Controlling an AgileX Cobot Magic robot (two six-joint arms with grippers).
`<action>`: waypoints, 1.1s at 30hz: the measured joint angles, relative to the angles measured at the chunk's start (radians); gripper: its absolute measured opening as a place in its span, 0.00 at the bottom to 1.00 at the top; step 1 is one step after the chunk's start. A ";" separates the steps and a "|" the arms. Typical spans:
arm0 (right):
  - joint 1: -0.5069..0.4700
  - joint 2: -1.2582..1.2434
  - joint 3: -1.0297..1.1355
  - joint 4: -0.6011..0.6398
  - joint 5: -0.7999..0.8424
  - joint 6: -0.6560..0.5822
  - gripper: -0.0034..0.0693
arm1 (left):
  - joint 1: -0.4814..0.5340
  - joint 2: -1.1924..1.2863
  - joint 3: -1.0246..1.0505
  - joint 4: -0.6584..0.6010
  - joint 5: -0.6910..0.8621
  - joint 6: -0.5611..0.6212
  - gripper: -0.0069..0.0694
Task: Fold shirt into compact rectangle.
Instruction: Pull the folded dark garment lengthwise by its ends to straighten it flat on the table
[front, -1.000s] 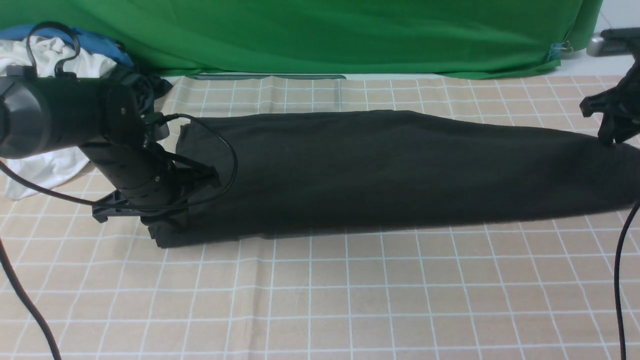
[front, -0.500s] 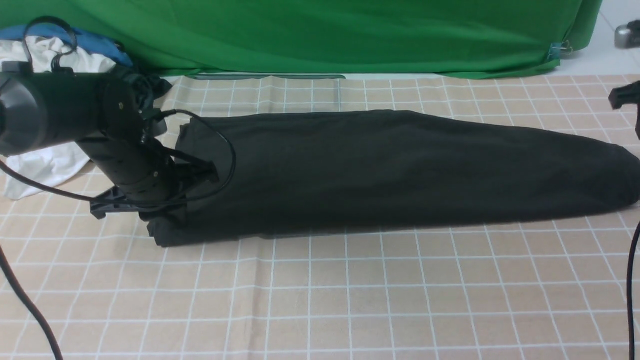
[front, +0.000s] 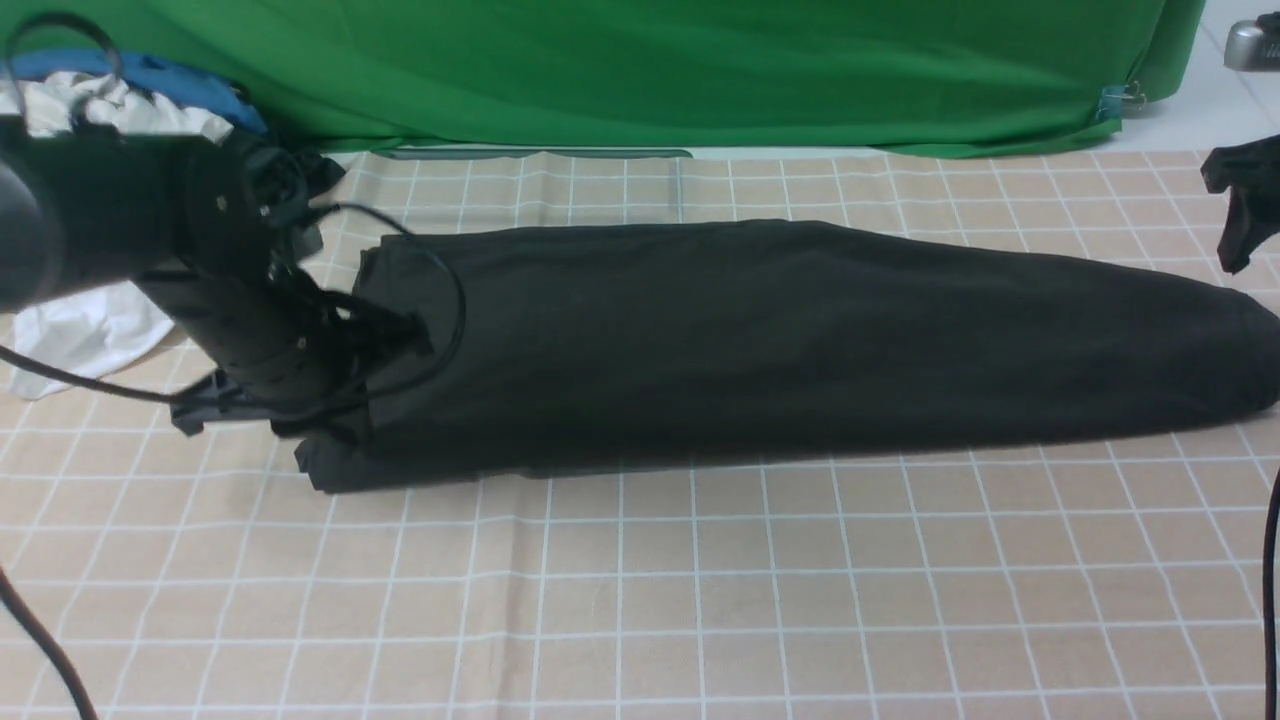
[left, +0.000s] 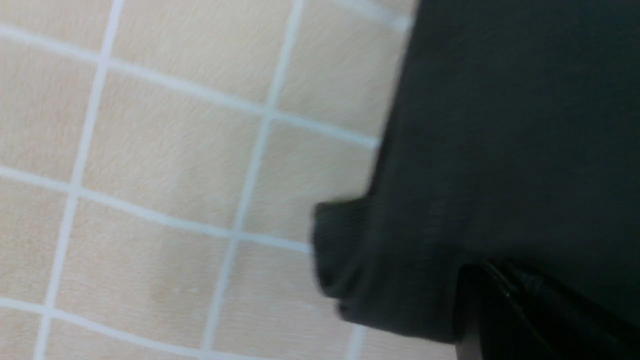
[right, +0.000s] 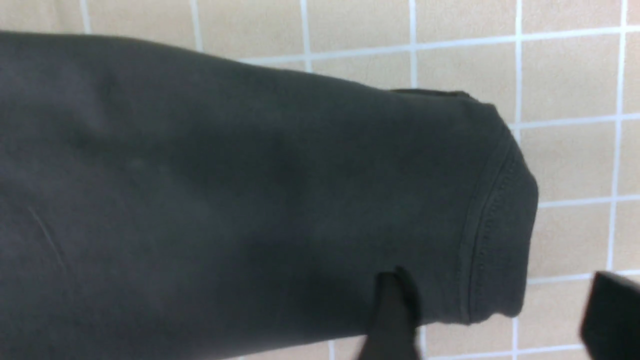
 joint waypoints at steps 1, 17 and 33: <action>-0.006 0.008 0.000 0.000 -0.002 0.000 0.85 | 0.000 0.020 0.006 0.024 0.007 -0.027 0.11; -0.073 0.178 0.000 0.044 -0.061 0.000 0.93 | 0.000 -0.126 0.006 0.122 0.049 -0.094 0.11; -0.074 0.198 -0.014 0.106 -0.027 -0.080 0.14 | 0.000 -0.488 0.006 0.076 0.137 -0.078 0.11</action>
